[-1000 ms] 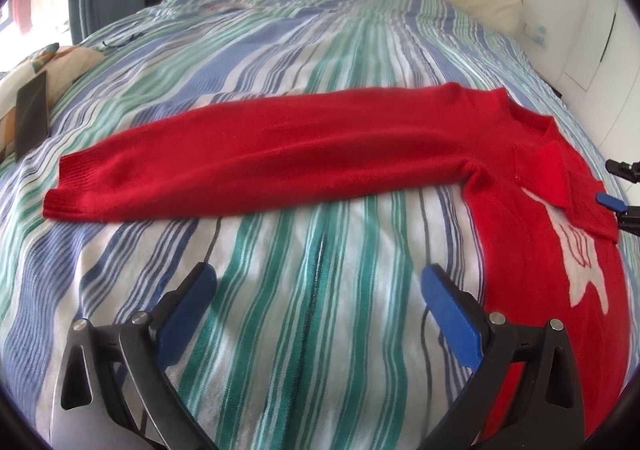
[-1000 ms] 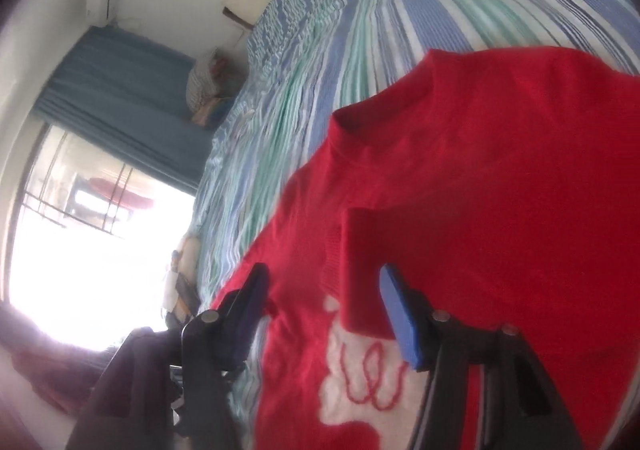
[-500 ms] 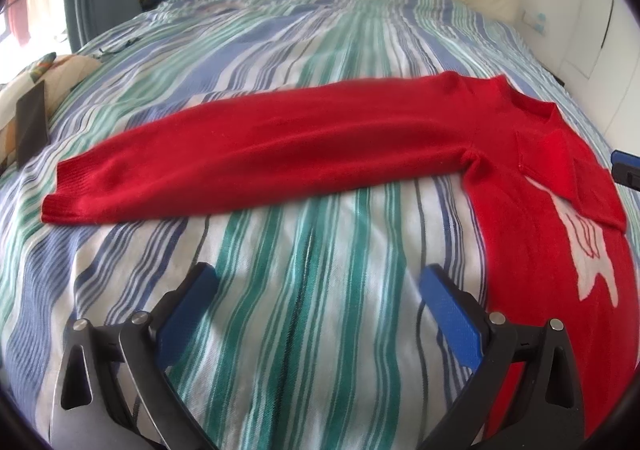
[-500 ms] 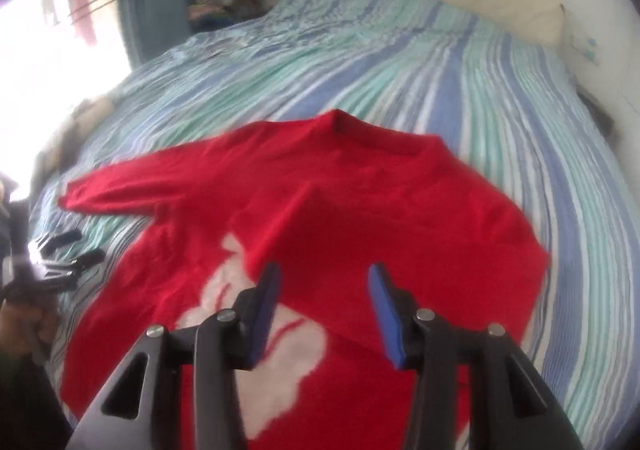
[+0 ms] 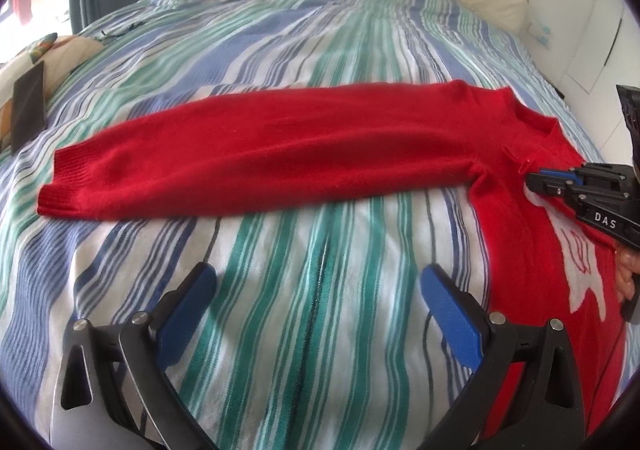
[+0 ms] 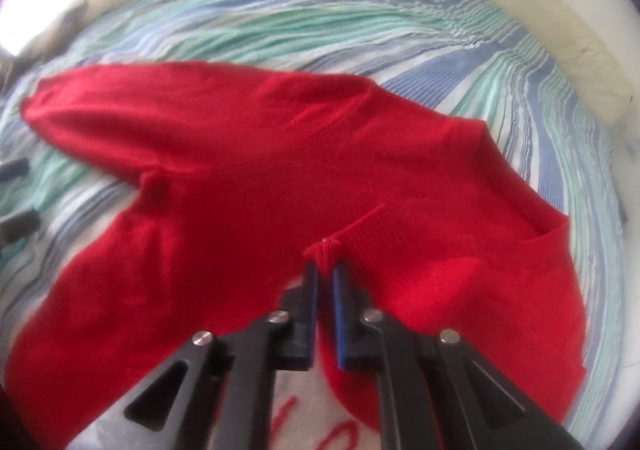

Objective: Fold small clothes
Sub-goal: 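Lay the sleeve on the body and open the right gripper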

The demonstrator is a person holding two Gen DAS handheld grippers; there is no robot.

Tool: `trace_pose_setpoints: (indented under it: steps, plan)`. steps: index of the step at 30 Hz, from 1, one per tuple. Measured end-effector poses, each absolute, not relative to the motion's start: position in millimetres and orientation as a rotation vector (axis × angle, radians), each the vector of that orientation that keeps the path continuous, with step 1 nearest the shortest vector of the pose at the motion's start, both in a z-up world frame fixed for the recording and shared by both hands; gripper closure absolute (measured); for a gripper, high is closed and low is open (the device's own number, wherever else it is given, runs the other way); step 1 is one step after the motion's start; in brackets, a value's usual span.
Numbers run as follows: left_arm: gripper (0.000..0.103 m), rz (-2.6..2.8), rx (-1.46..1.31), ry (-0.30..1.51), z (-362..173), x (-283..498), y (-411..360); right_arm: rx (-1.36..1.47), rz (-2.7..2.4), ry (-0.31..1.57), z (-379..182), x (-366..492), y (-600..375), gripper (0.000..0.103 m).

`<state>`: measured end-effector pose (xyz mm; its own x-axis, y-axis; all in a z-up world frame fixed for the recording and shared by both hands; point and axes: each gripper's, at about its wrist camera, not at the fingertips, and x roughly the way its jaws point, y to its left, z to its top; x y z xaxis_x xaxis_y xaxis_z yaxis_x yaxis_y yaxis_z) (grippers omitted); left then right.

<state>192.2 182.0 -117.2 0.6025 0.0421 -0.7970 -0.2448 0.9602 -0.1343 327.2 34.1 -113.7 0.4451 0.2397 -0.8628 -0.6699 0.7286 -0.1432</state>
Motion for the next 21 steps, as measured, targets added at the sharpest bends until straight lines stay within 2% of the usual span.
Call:
trace_pose_setpoints:
  steps: [2,3,4,5,6,11,14,16,17,18,21]
  plan:
    - [0.001,0.173,-0.227,0.914,-118.0,192.9,179.8,-0.441,0.729,0.954,-104.6,316.6,40.0,0.095]
    - [0.001,0.176,-0.220,0.915,-118.5,193.1,179.1,-0.434,0.747,0.987,-106.2,315.7,38.8,0.086]
    - [0.001,0.178,-0.211,0.916,-118.9,193.0,178.0,-0.428,0.748,1.030,-109.0,316.6,37.4,0.062]
    - [0.001,0.179,-0.204,0.915,-118.9,192.7,177.3,-0.412,0.748,1.048,-108.0,316.9,32.1,0.049]
    - [0.001,0.180,-0.200,0.913,-118.9,192.0,176.8,-0.371,0.765,1.036,-102.0,316.4,22.7,0.042]
    - [0.001,0.182,-0.205,0.913,-118.9,190.7,176.2,0.044,0.733,1.014,-68.2,330.3,-75.4,0.042]
    - [0.001,0.188,-0.193,0.917,-119.8,191.3,174.2,0.176,0.550,1.102,-83.7,339.3,-147.3,0.042]
    - [0.001,0.191,-0.182,0.920,-120.8,191.0,172.5,0.165,0.332,1.184,-106.5,341.6,-194.8,0.043]
    - [0.001,0.191,-0.177,0.921,-121.2,191.0,171.7,0.149,0.239,1.184,-111.2,338.9,-215.5,0.048]
    - [0.001,0.191,-0.174,0.922,-121.8,190.8,171.8,0.165,0.224,1.150,-109.6,332.9,-232.0,0.066]
    - [0.001,0.194,-0.172,0.929,-124.0,191.9,172.2,0.239,0.245,1.044,-89.8,308.1,-254.6,0.066]
